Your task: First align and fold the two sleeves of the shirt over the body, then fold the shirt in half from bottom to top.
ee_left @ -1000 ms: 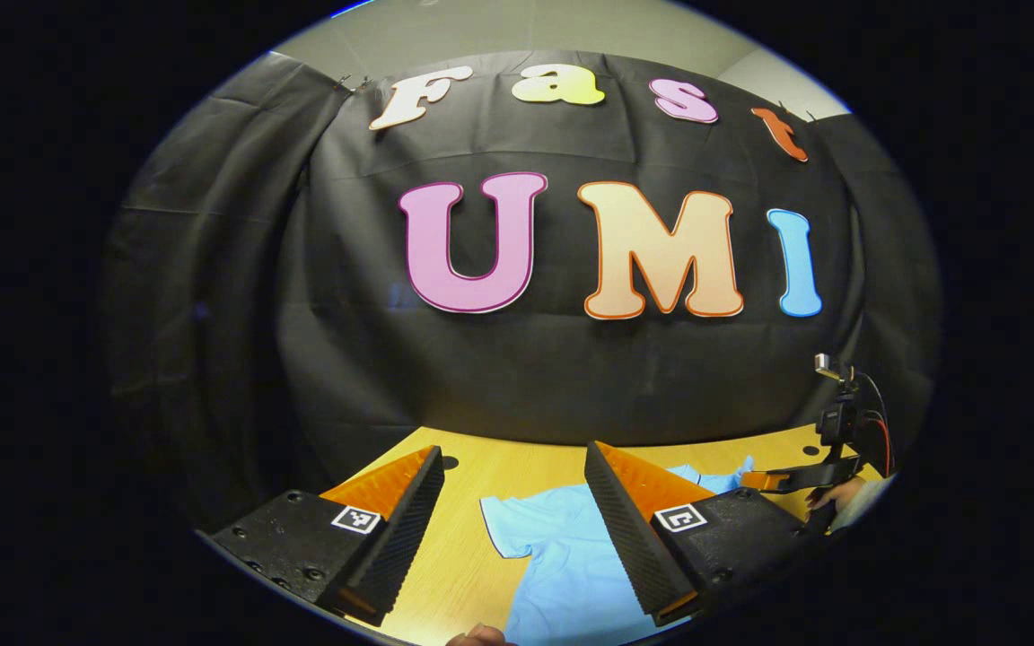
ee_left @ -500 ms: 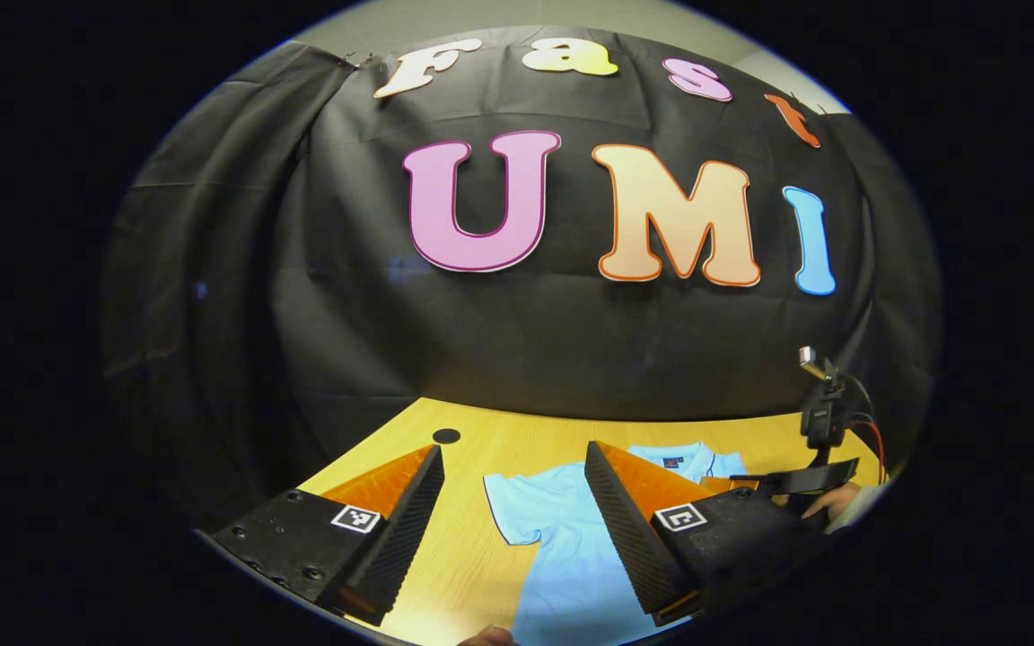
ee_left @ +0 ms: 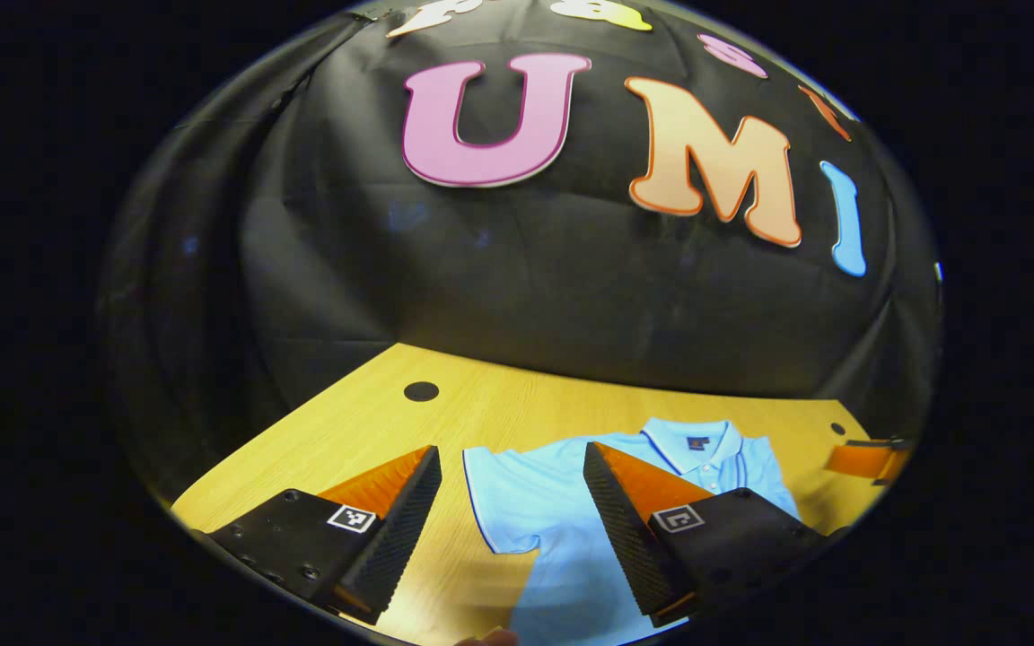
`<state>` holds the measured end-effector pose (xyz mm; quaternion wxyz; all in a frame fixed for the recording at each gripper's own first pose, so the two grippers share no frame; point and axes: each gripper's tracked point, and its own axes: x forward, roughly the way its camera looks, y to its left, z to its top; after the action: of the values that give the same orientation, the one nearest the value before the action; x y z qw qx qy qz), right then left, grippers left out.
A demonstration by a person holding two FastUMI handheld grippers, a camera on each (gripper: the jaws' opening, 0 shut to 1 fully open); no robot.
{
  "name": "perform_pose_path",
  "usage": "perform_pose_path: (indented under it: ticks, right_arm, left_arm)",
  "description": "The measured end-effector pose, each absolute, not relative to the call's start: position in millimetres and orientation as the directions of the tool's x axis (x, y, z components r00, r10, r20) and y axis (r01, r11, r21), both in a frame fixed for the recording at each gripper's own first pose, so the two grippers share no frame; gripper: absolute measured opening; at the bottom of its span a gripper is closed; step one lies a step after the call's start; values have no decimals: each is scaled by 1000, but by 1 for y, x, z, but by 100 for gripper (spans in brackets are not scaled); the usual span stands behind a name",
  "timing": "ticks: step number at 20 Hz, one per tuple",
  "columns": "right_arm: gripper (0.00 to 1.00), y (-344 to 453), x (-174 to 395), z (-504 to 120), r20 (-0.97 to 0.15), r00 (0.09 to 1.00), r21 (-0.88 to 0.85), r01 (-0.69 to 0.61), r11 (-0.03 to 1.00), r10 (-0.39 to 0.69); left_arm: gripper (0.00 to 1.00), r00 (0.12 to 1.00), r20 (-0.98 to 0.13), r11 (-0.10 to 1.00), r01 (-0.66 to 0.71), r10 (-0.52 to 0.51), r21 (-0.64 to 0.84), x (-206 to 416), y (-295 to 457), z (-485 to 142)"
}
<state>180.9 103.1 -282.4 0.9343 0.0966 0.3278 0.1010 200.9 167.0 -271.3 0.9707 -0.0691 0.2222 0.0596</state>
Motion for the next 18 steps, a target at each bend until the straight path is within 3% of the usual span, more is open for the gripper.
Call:
perform_pose_path:
  ticks: [8, 11, 12, 14, 16, 17, 18]
  right_arm:
    - [98, 62, 139, -280, -638, 746, 211, -71, 975, 192]
    - [98, 52, 133, -280, -649, 738, 199, -65, 978, 182]
    - [93, 51, 131, -279, -649, 739, 201, -63, 978, 181]
    - [98, 49, 129, -277, -644, 743, 205, -61, 977, 182]
    - [93, 45, 127, -278, -642, 746, 202, -61, 978, 179]
    - [93, 45, 125, -279, -642, 745, 210, -58, 976, 182]
    - [93, 45, 123, -281, -643, 743, 220, -52, 974, 185]
  left_arm:
    - [95, 773, -628, 974, -202, 93, -106, 234, 175, -372]
    - [95, 737, -670, 974, -200, 82, -102, 233, 174, -388]
    - [96, 726, -682, 976, -200, 91, -82, 233, 174, -391]
    - [95, 715, -693, 982, -183, 94, -56, 233, 173, -395]
    - [95, 718, -693, 987, -149, 65, -62, 235, 167, -396]
    - [90, 718, -694, 988, -137, 52, -67, 236, 163, -395]
    - [74, 724, -689, 989, -122, 32, -82, 238, 159, -395]
